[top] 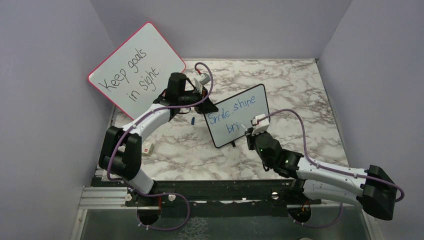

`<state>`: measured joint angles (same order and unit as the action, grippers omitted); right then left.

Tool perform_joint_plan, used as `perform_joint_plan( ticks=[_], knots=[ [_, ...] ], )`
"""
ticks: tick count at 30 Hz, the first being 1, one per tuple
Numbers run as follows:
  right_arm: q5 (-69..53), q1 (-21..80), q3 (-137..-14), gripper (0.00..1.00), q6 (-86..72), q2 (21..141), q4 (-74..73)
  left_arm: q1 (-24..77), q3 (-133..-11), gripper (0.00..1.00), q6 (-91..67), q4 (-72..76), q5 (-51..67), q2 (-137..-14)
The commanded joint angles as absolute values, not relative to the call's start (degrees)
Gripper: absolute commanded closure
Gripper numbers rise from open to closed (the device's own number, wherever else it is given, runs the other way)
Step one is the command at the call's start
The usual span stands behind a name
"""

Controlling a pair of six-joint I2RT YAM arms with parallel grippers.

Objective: Write a sentence on the whiteboard

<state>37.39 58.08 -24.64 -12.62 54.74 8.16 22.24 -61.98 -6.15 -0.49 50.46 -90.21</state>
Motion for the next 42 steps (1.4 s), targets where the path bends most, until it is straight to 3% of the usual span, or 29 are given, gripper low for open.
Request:
perform_joint_plan(
  ticks=[1, 31, 42],
  knots=[
    [38.9, 57.0, -23.3, 0.99, -11.8, 54.8, 11.7, 22.8, -62.1, 1.00, -1.6, -3.4, 47.2, -91.1],
    [33.2, 55.2, -23.4, 0.99, -9.3, 56.3, 16.8, 22.8, -62.1, 1.00, -1.6, -3.4, 47.4, -91.2],
    [30.4, 55.2, -24.3, 0.99, -11.1, 56.5, 12.0, 22.8, -62.1, 1.00, -1.6, -3.6, 47.2, -91.3]
  ],
)
